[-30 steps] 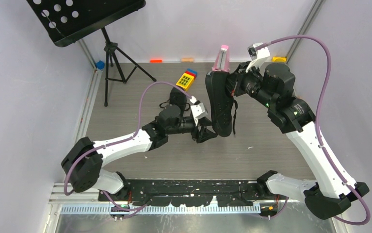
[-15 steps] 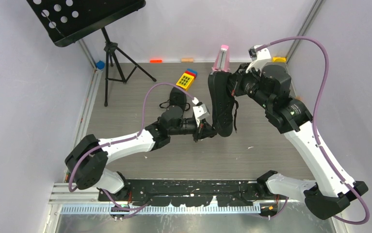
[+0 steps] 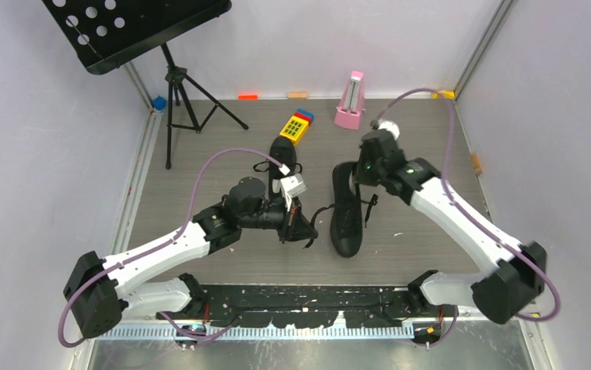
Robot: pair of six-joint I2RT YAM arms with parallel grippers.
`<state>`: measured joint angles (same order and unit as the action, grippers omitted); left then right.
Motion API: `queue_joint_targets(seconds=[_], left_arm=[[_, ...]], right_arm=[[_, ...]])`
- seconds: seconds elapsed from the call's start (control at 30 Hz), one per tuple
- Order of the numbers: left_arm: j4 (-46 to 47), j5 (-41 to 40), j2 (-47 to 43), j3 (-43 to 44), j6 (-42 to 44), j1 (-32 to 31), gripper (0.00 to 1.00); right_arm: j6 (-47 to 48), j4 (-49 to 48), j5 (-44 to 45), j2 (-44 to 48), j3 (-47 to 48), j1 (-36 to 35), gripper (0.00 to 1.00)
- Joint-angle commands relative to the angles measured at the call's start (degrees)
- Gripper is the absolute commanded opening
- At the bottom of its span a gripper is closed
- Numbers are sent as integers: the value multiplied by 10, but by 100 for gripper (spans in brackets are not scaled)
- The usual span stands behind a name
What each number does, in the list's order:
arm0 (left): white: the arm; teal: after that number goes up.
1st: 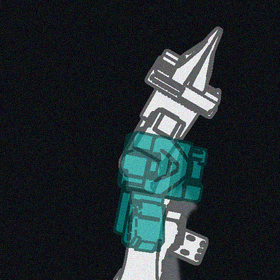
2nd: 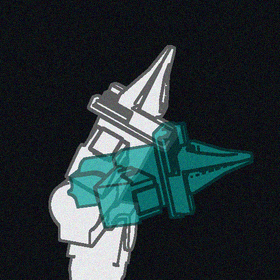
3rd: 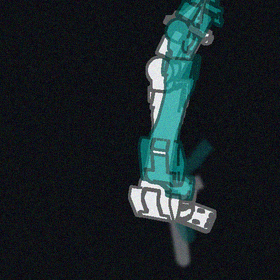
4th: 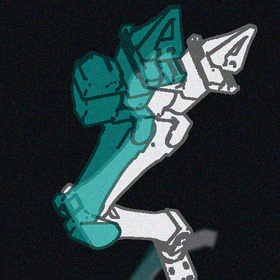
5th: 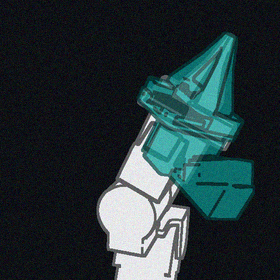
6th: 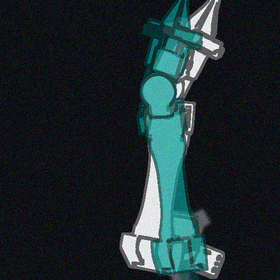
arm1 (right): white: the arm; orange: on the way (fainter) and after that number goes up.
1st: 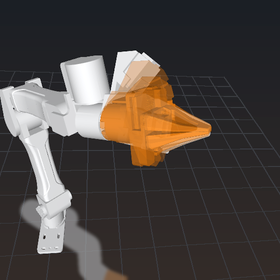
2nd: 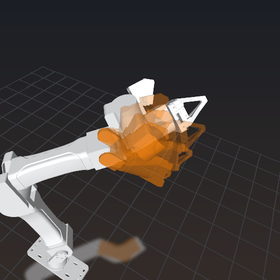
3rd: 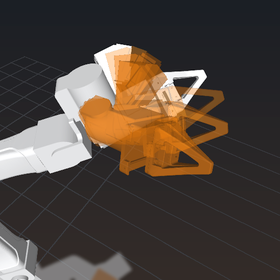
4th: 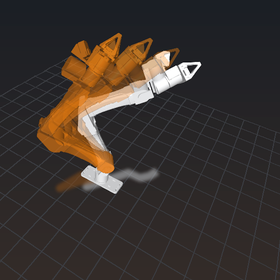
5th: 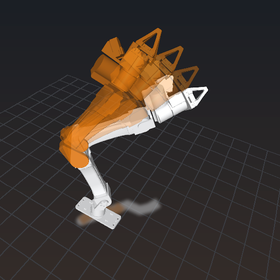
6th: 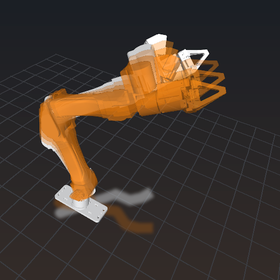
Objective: Tie the shoes
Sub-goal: Place the shoe at the center of the board.
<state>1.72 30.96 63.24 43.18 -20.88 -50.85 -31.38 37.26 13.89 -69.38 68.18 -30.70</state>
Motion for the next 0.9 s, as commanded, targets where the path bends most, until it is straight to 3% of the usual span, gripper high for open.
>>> queue_joint_targets(seconds=[0.0, 0.1, 0.27, 0.43, 0.6, 0.77, 0.87], left_arm=[[-40, 66, 8, -28, -75, 39, 0], [-38, 76, 20, -34, -81, 77, 0], [-94, 62, 50, -15, -45, 132, 0], [-143, 13, 69, 12, 11, 148, 0], [-162, -9, 89, 31, 32, 166, 0], [-169, -6, 101, 52, 42, 168, 0], [-182, -8, 108, 63, 60, 168, 0]], right_arm=[[-101, -87, 18, -58, -40, -22, 0], [-124, -111, 57, -114, -33, -36, 0], [-102, -162, 39, -206, -3, -43, 0], [-40, -186, -5, -258, 27, -41, 28], [6, -222, -31, -263, 12, -33, 19], [31, -203, -59, -251, 15, -25, 36], [53, -210, -70, -197, -24, -15, 37]])
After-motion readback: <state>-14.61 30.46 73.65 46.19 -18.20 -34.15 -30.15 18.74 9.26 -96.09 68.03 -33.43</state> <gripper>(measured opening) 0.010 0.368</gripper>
